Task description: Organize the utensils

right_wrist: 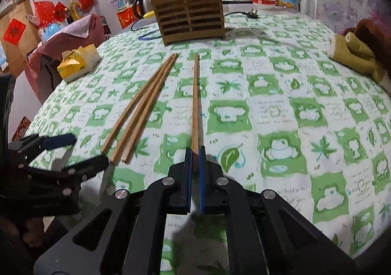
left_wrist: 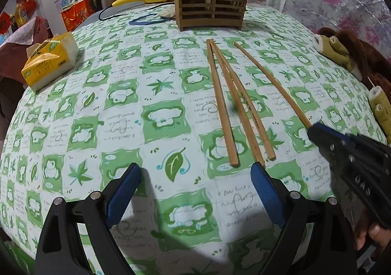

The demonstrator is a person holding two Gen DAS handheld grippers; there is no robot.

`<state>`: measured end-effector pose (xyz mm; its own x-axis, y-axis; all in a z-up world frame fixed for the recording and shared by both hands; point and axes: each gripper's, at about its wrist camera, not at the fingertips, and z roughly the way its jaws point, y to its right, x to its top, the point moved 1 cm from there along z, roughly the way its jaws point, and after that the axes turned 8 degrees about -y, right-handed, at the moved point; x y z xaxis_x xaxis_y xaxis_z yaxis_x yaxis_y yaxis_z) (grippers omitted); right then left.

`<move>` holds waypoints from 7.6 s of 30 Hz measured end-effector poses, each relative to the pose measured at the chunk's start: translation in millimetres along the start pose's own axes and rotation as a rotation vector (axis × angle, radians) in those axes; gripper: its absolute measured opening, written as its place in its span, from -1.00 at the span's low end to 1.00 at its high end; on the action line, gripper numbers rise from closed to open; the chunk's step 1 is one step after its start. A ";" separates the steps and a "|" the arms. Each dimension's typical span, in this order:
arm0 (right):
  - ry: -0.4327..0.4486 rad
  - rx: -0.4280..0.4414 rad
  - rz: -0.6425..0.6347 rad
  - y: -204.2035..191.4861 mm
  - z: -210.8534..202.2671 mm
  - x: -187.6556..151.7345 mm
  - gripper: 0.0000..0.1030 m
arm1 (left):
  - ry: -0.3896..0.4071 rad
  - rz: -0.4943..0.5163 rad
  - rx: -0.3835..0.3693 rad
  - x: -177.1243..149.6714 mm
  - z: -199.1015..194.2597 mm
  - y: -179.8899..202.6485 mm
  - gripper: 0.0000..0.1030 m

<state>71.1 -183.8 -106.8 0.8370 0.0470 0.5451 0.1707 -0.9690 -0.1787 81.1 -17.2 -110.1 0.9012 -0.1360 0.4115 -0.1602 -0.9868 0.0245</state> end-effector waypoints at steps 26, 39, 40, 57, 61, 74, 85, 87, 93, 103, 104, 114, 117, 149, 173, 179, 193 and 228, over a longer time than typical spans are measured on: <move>0.048 0.000 0.001 3.7 -26.2 5.2 -0.88 | 0.044 0.015 -0.049 10.8 -24.0 -4.1 -0.84; 0.065 -0.007 -0.012 -0.9 -36.2 6.4 -0.88 | 0.038 0.026 -0.098 3.6 -20.1 -0.2 -0.41; 0.063 -0.007 -0.012 -1.0 -35.9 5.9 -0.88 | 0.026 0.025 -0.092 3.3 -14.3 -0.2 -0.41; 0.065 -0.003 0.007 5.2 -35.8 6.9 -0.88 | 0.051 0.060 -0.063 10.0 -16.4 -7.2 -0.88; 0.083 -0.003 0.009 5.4 -42.0 9.9 -0.88 | 0.110 0.073 -0.059 9.8 -47.5 -12.8 -0.88; 0.217 0.010 -0.023 -2.2 -94.1 39.0 -0.89 | 0.293 0.067 -0.043 26.9 -118.5 -21.1 -0.88; 0.327 0.013 -0.056 -9.5 -129.5 82.5 -0.89 | 0.350 0.103 -0.053 53.8 -140.3 -14.1 -0.88; 0.334 0.011 -0.061 -10.7 -129.9 89.6 -0.89 | 0.357 0.109 -0.050 58.8 -142.0 -13.0 -0.88; 0.346 0.011 -0.078 -14.2 -129.4 108.6 -0.89 | 0.359 0.115 -0.053 68.8 -140.8 -12.7 -0.88; 0.351 0.022 -0.079 -14.1 -128.3 122.4 -0.89 | 0.362 0.115 -0.066 81.8 -138.1 -15.9 -0.88; 0.352 0.025 -0.078 -13.7 -128.6 124.6 -0.89 | 0.362 0.114 -0.067 83.2 -138.5 -15.8 -0.88; 0.361 0.037 -0.084 -12.6 -130.6 145.3 -0.89 | 0.359 0.124 -0.088 100.5 -139.2 -18.9 -0.88; 0.363 0.037 -0.092 -13.4 -131.3 150.1 -0.95 | 0.362 0.134 -0.085 106.1 -139.7 -17.0 -0.88; -0.132 -0.157 -0.203 1.4 99.7 192.8 -0.24 | 0.357 0.150 -0.082 128.8 -131.3 -31.5 -0.88; 0.092 0.011 -0.097 9.2 15.1 210.9 -0.89 | 0.355 0.161 -0.090 128.7 -132.2 -34.4 -0.88; 0.222 0.033 -0.095 8.8 -28.8 222.4 -0.89 | 0.354 0.168 -0.088 124.1 -135.2 -29.9 -0.88; 0.251 0.030 -0.087 4.1 -34.5 216.9 -0.89 | 0.353 0.172 -0.083 124.6 -135.6 -30.6 -0.88; 0.764 -0.201 0.072 -32.9 -65.1 353.3 -0.89 | 0.541 0.242 -0.012 243.3 -195.6 -13.9 -0.89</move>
<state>327.4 -151.1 145.0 0.2419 -0.1259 0.9621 -0.0284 -0.9920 -0.1227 223.8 -19.3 167.8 0.5056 -0.2897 0.8127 -0.3429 -0.9318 -0.1189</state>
